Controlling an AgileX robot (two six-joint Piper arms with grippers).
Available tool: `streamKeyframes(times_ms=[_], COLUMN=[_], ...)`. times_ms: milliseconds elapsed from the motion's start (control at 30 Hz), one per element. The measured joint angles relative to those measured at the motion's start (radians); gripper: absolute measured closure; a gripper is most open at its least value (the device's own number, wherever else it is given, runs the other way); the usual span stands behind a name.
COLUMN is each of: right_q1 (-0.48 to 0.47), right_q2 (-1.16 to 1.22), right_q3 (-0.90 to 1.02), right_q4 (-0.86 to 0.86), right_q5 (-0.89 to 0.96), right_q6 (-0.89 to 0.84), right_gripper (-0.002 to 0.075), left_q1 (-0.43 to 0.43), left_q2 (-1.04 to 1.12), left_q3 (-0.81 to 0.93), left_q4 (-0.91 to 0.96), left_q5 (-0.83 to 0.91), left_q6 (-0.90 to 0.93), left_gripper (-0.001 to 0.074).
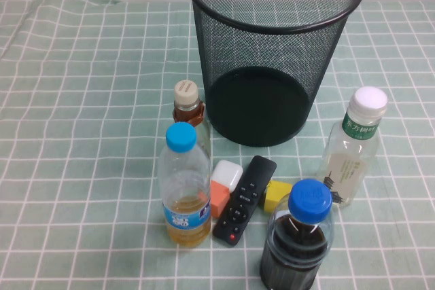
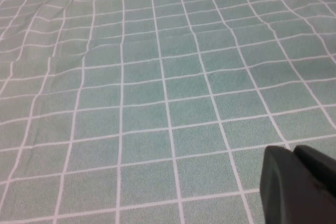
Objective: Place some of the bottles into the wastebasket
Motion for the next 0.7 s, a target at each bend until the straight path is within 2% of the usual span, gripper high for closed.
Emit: streamKeyframes(times_ms=[700], right_q1=[0.000], right_q2=[0.000], right_q3=[0.000], right_q4=[0.000], right_q5=[0.000], right_q6=[0.000], right_gripper=[0.0734], left_q1=[0.000], left_q2=[0.000], left_q3=[0.000], left_q4=[0.000], left_q5=[-0.007], left_q6=[0.000], left_gripper=[0.0739])
